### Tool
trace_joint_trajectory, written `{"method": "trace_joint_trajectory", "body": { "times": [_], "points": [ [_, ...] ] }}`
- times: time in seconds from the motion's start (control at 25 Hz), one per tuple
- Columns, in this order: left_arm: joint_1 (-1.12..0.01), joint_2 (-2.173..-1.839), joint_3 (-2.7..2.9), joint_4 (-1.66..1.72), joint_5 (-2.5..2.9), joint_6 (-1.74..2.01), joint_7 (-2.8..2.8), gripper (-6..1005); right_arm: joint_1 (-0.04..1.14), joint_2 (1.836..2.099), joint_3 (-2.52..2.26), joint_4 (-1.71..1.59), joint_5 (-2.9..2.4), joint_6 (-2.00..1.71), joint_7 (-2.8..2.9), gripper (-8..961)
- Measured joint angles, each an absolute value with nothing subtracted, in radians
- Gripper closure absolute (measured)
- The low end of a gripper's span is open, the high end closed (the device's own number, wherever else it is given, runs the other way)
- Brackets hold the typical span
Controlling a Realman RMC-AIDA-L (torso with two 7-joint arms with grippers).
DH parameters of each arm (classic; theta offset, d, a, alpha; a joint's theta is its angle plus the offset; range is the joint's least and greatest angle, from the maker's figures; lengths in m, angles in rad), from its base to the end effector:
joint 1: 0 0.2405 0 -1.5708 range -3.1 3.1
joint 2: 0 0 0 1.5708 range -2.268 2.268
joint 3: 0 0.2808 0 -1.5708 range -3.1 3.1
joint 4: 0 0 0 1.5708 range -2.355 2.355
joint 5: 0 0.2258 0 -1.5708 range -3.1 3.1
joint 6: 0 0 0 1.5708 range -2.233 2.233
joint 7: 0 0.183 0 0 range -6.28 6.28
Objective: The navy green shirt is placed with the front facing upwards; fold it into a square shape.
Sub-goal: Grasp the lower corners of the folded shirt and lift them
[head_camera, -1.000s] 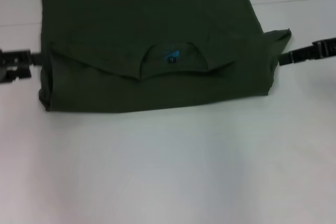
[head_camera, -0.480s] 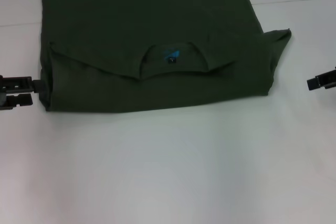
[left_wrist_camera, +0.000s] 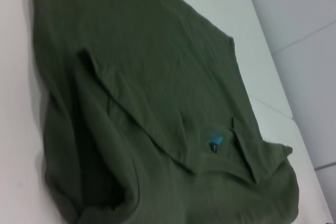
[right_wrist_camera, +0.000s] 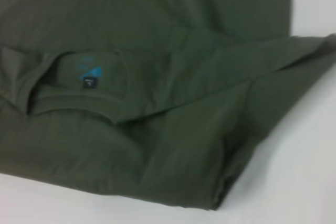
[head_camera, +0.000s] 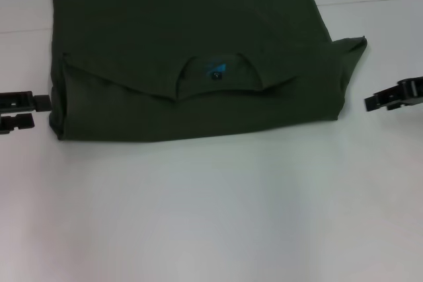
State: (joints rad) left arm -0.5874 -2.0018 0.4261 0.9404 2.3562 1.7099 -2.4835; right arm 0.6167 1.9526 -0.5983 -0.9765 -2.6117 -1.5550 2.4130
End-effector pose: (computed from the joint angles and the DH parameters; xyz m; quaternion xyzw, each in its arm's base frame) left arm -0.3045 0.3858 0.0539 -0.7405 -0.6335 -0.1911 0.1176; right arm 0.3410 0.4052 0.0686 -0.7827 0.5784 0.0071 0.2299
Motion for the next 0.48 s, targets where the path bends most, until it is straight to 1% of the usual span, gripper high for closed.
{"method": "trace_joint_trajectory", "body": {
  "times": [0.12, 0.28, 0.48],
  "points": [
    [-0.587, -2.0, 0.412, 0.94, 2.356, 1.711, -2.479, 308, 0.636, 1.96, -0.598, -0.922, -2.607, -1.519, 2.408, 368],
    [-0.583, -1.999, 0.401, 0.94, 2.357, 1.708, -2.474, 308, 0.645, 1.982, -0.598, -0.901, -2.603, -1.455, 2.398, 368],
    [-0.581, -1.999, 0.396, 0.939, 2.358, 1.702, -2.465, 309, 0.64, 1.992, -0.594, -0.898, -2.573, -1.421, 2.39, 368]
  ]
}}
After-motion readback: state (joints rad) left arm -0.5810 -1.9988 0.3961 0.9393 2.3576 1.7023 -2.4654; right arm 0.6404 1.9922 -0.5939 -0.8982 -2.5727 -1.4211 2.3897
